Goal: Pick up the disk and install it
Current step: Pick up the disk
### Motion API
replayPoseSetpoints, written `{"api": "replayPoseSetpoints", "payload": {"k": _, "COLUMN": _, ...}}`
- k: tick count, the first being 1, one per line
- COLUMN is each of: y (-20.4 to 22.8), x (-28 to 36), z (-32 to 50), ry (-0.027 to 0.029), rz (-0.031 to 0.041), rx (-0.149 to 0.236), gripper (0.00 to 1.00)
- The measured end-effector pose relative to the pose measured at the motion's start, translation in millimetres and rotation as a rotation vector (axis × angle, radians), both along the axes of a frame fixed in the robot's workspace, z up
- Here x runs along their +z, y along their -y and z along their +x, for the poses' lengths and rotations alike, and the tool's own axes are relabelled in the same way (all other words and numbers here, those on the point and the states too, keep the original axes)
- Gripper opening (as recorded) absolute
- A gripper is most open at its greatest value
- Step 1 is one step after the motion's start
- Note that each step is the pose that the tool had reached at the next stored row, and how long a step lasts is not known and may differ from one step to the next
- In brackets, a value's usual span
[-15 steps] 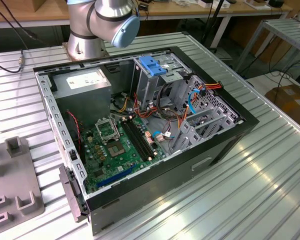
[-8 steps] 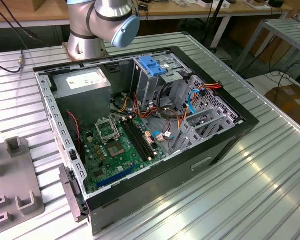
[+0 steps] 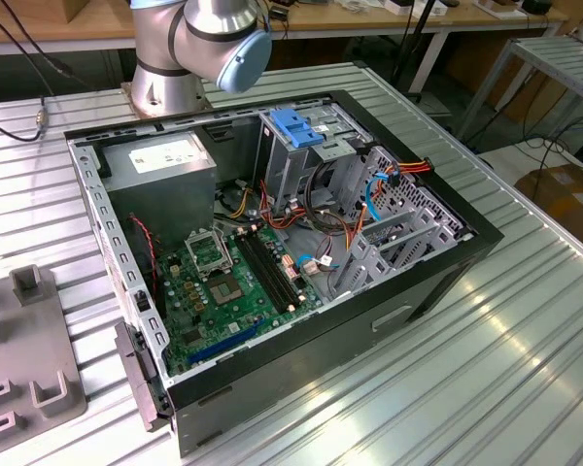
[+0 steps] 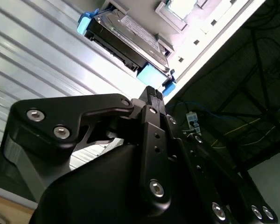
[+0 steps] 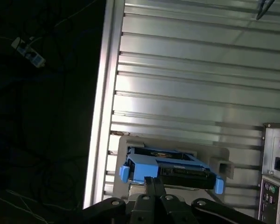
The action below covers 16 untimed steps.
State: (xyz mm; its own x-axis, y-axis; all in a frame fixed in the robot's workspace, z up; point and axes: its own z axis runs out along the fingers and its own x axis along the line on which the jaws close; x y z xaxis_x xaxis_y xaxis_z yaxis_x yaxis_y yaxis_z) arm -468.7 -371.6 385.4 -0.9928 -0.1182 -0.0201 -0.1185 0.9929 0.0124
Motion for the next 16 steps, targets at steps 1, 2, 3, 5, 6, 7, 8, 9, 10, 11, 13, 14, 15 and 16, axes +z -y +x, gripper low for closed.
{"api": "replayPoseSetpoints", "payload": {"k": 1, "y": 0.0, "x": 0.0, "z": 0.0, "ry": 0.0, "rz": 0.0, "rx": 0.024, "gripper": 0.1}}
{"api": "replayPoseSetpoints", "payload": {"k": 2, "y": 0.0, "x": 0.0, "z": 0.0, "ry": 0.0, "rz": 0.0, "rx": 0.037, "gripper": 0.1}}
{"api": "replayPoseSetpoints", "payload": {"k": 3, "y": 0.0, "x": 0.0, "z": 0.0, "ry": 0.0, "rz": 0.0, "rx": 0.052, "gripper": 0.1}}
{"api": "replayPoseSetpoints", "payload": {"k": 5, "y": 0.0, "x": 0.0, "z": 0.0, "ry": 0.0, "rz": 0.0, "rx": 0.082, "gripper": 0.1}}
{"api": "replayPoseSetpoints", "payload": {"k": 6, "y": 0.0, "x": 0.0, "z": 0.0, "ry": 0.0, "rz": 0.0, "rx": 0.097, "gripper": 0.1}}
{"api": "replayPoseSetpoints", "payload": {"k": 7, "y": 0.0, "x": 0.0, "z": 0.0, "ry": 0.0, "rz": 0.0, "rx": 0.115, "gripper": 0.1}}
{"api": "replayPoseSetpoints", "payload": {"k": 8, "y": 0.0, "x": 0.0, "z": 0.0, "ry": 0.0, "rz": 0.0, "rx": 0.138, "gripper": 0.1}}
{"api": "replayPoseSetpoints", "payload": {"k": 9, "y": 0.0, "x": 0.0, "z": 0.0, "ry": 0.0, "rz": 0.0, "rx": 0.156, "gripper": 0.1}}
{"api": "replayPoseSetpoints", "payload": {"k": 10, "y": 0.0, "x": 0.0, "z": 0.0, "ry": 0.0, "rz": 0.0, "rx": 0.172, "gripper": 0.1}}
{"api": "replayPoseSetpoints", "payload": {"k": 11, "y": 0.0, "x": -0.1, "z": 0.0, "ry": 0.0001, "rz": 0.0, "rx": 0.196, "gripper": 0.1}}
{"api": "replayPoseSetpoints", "payload": {"k": 13, "y": 0.0, "x": -0.1, "z": 0.0, "ry": 0.0001, "rz": 0.0, "rx": 0.234, "gripper": 0.1}}
{"api": "replayPoseSetpoints", "payload": {"k": 14, "y": 0.0, "x": -0.1, "z": 0.0, "ry": 0.0, "rz": 0.0, "rx": 0.248, "gripper": 0.1}}
{"api": "replayPoseSetpoints", "payload": {"k": 15, "y": 0.0, "x": -0.1, "z": 0.0, "ry": 0.0001, "rz": 0.0, "rx": 0.278, "gripper": 0.1}}
{"api": "replayPoseSetpoints", "payload": {"k": 16, "y": 0.0, "x": -0.1, "z": 0.0, "ry": 0.0, "rz": 0.0, "rx": 0.298, "gripper": 0.1}}
